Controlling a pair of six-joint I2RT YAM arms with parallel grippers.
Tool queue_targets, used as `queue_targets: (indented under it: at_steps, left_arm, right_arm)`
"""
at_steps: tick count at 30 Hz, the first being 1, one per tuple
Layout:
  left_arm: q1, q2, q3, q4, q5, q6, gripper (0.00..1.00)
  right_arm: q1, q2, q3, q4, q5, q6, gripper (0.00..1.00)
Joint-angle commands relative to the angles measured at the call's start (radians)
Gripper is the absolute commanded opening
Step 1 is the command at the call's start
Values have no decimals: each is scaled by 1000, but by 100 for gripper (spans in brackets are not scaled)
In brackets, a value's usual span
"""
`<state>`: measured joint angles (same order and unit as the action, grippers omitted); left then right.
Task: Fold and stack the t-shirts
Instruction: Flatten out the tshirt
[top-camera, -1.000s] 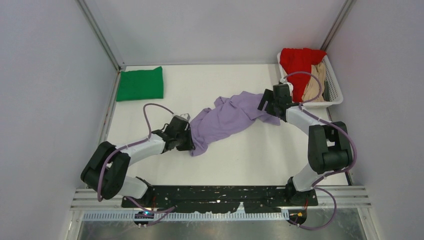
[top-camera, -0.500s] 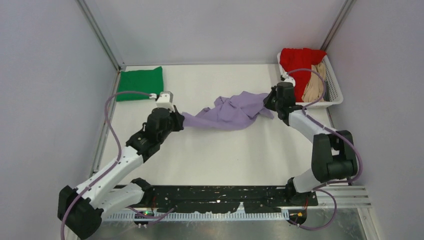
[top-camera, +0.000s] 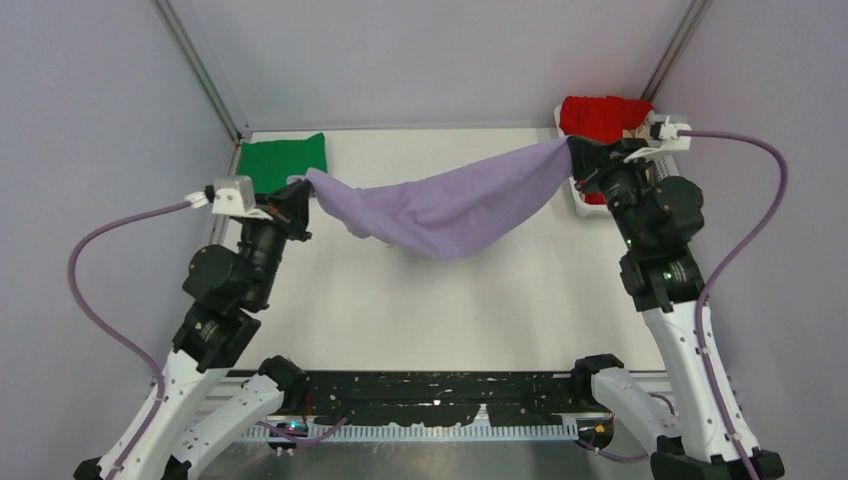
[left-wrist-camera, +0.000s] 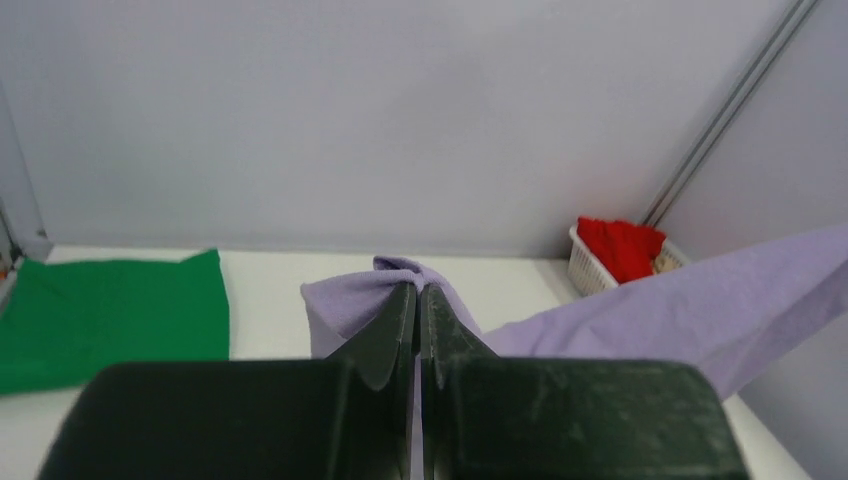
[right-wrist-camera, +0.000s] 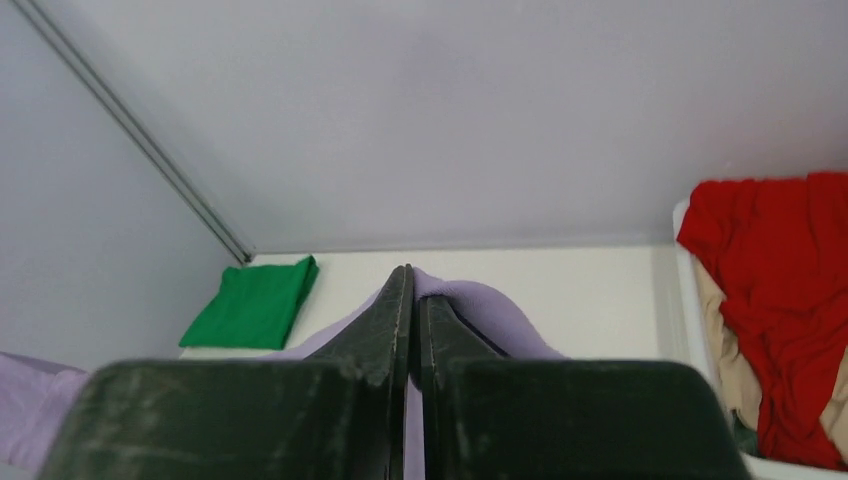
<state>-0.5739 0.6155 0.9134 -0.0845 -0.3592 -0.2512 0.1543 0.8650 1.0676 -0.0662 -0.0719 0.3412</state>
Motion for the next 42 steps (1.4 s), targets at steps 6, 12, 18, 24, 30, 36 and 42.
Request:
queue_targets:
  at_steps: [6,12,18,24,30,36,42]
  left_arm:
    - [-1,-128,262,57,-18,168,0]
    - [0,-85,348,-22,-91,192,0]
    - [19,141,339,33,-435,281,0]
    - [365,561,395,-144,-116,-95,0]
    - [450,1106,739,-225,-7,-108,50]
    - [436,1352,1076,-513,88,-162,99]
    - [365,1112,679,-387,241,-204,100]
  right_arm:
    - [2,-216,232,-84,-39,-86,5]
    - [-1,-194,316,-149,-14,-112,5]
    - [0,-75,264,-214,8,-63,5]
    - [1,73,55,-170,63,19,5]
    - [0,363,-111,-93,42,66,26]
    - [1,585,-16,-201,164,70,100]
    - [0,606,-21,-134,136,48,95]
